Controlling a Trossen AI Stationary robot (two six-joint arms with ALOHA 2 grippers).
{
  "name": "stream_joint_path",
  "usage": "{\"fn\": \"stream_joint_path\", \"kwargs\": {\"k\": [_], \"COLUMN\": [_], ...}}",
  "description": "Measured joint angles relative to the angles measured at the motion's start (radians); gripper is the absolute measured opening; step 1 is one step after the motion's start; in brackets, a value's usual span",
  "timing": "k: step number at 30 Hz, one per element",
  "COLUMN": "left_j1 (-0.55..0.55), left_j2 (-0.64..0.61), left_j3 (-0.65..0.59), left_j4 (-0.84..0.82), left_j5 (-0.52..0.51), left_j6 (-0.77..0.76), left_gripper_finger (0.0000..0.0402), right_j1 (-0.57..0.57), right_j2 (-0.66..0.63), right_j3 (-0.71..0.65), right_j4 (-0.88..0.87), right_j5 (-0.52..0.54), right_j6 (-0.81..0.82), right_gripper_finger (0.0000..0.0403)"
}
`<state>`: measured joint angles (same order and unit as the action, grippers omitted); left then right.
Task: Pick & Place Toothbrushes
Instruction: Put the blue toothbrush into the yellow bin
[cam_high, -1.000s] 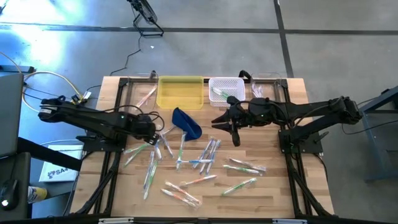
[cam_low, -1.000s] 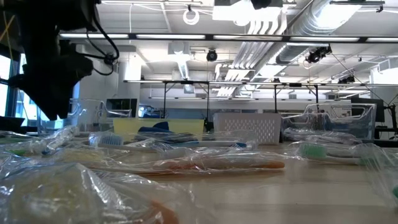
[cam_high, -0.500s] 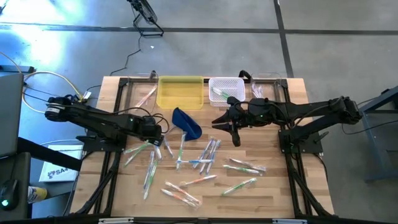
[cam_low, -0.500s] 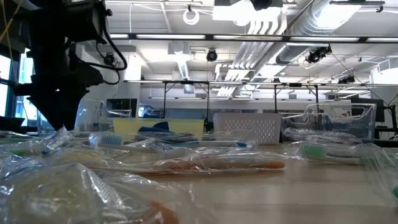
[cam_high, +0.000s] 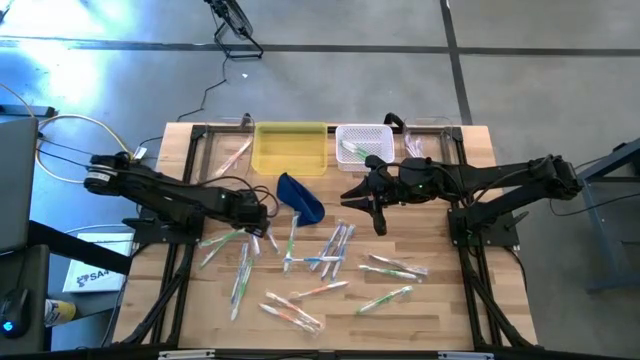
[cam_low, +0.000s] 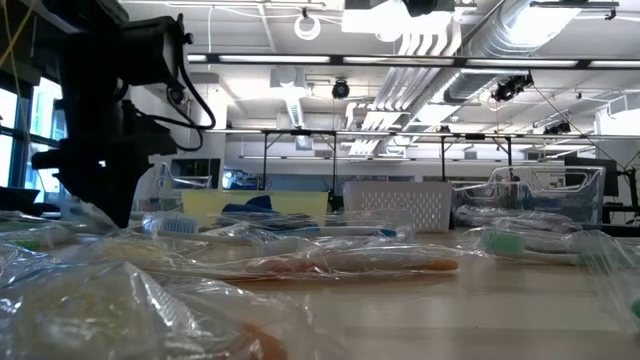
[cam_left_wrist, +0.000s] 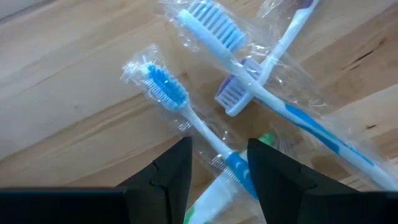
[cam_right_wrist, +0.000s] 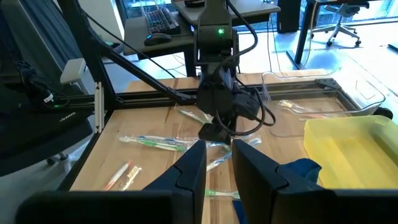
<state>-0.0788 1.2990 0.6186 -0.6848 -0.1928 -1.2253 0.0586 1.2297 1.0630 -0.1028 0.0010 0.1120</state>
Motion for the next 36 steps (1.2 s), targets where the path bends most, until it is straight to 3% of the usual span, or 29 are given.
{"fn": "stream_joint_path", "kwargs": {"k": [8, 19, 28, 36], "left_j1": [0.0, 0.0, 0.0, 0.0], "left_j2": [0.008, 0.008, -0.039, -0.153], "left_j3": [0.0, 0.0, 0.002, 0.002], "left_j4": [0.024, 0.032, 0.031, 0.029], "left_j5": [0.0, 0.002, 0.026, -0.041], "left_j6": [0.001, 0.005, 0.026, 0.079], "left_gripper_finger": [0.0135, 0.0007, 0.0002, 0.0], "right_j1": [0.0, 0.0, 0.0, 0.0], "right_j2": [0.0, 0.0, 0.0, 0.0], "right_j3": [0.0, 0.0, 0.0, 0.0], "right_j4": [-0.002, -0.016, -0.023, -0.023], "right_j5": [0.0, 0.0, 0.0, 0.014], "right_j6": [0.0, 0.0, 0.0, 0.0], "right_gripper_finger": [0.007, 0.007, 0.007, 0.007]}}
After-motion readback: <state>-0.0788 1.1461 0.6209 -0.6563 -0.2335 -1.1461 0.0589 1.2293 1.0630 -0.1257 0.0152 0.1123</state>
